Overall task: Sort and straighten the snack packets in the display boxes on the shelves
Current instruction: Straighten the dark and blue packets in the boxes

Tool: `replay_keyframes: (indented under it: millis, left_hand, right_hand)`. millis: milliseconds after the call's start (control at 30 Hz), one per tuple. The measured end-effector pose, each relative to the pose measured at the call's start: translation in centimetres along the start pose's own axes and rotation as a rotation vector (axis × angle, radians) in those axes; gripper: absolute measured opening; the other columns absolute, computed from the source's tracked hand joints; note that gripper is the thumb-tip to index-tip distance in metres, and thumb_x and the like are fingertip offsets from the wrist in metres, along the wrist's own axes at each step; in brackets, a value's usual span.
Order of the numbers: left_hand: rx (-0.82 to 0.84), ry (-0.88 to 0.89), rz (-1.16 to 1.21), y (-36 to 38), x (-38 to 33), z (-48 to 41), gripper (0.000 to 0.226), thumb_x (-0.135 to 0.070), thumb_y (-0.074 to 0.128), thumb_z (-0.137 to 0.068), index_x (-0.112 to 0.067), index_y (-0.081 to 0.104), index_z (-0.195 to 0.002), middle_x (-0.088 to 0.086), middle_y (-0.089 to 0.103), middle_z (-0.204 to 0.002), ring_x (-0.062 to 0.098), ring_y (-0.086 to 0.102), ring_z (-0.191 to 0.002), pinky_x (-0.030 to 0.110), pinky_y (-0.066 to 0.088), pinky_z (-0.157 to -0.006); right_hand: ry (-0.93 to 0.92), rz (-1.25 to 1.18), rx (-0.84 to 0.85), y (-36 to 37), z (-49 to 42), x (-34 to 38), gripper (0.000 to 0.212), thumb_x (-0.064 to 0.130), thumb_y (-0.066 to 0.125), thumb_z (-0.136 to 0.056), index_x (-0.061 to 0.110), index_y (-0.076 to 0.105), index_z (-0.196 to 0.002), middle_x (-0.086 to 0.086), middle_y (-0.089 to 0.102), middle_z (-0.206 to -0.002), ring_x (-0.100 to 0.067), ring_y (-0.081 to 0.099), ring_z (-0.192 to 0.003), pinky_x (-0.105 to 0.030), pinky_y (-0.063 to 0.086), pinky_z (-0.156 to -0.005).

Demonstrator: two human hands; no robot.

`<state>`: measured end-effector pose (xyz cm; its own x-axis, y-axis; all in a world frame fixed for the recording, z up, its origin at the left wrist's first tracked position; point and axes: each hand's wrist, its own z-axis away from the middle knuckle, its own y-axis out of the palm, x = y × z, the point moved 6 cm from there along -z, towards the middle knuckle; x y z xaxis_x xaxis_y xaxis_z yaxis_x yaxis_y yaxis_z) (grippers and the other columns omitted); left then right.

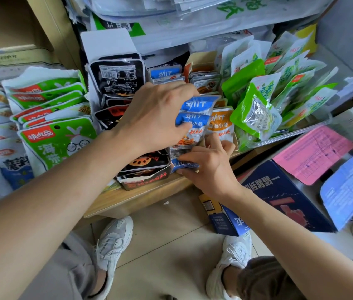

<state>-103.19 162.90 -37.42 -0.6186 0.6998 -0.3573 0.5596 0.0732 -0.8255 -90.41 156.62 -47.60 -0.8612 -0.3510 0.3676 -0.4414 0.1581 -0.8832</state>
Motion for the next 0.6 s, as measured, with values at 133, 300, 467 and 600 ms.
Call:
replay_keyframes:
  millis: [133,300,467,600]
  left_hand:
    - [0.03,0.007,-0.005,0.2,0.3,0.0,0.039,-0.028,0.072,-0.077,-0.012,0.066,-0.113,-0.001,0.069,-0.098,0.025,0.065,-0.084,0.047,0.052,-0.074]
    - [0.048,0.023,-0.025,0.3,0.4,-0.1,0.038,-0.028,0.073,-0.075,-0.014,0.066,-0.11,-0.001,0.069,-0.099,0.027,0.065,-0.087,0.045,0.051,-0.075]
    - [0.055,0.015,-0.034,0.4,0.2,-0.1,0.039,-0.03,0.07,-0.075,-0.014,0.067,-0.11,0.0,0.07,-0.101,0.028,0.065,-0.089,0.046,0.05,-0.078]
    - [0.056,0.012,-0.038,0.5,0.1,-0.1,0.038,-0.029,0.071,-0.076,-0.014,0.067,-0.111,-0.002,0.07,-0.102,0.027,0.065,-0.088,0.046,0.05,-0.078]
  right_hand:
    - [0.012,0.012,-0.042,-0.5,0.7,-0.1,0.025,0.039,0.083,-0.073,0.031,0.074,-0.096,0.019,0.066,-0.098,-0.022,0.043,-0.099,-0.046,0.03,-0.081]
    - [-0.004,0.176,0.049,-0.3,0.9,0.7,0.067,0.045,0.079,-0.074,0.031,0.058,-0.136,0.018,0.06,-0.135,-0.025,0.037,-0.114,-0.036,0.02,-0.081]
    - [0.025,0.096,0.027,-0.5,0.2,0.5,0.045,0.035,0.088,-0.067,0.03,0.075,-0.11,0.008,0.072,-0.108,-0.023,0.037,-0.104,-0.04,0.023,-0.076]
    - [0.056,0.042,0.015,-0.6,-0.2,0.0,0.034,0.035,0.09,-0.063,0.032,0.08,-0.095,-0.005,0.058,-0.098,-0.022,0.036,-0.104,-0.039,0.022,-0.079]
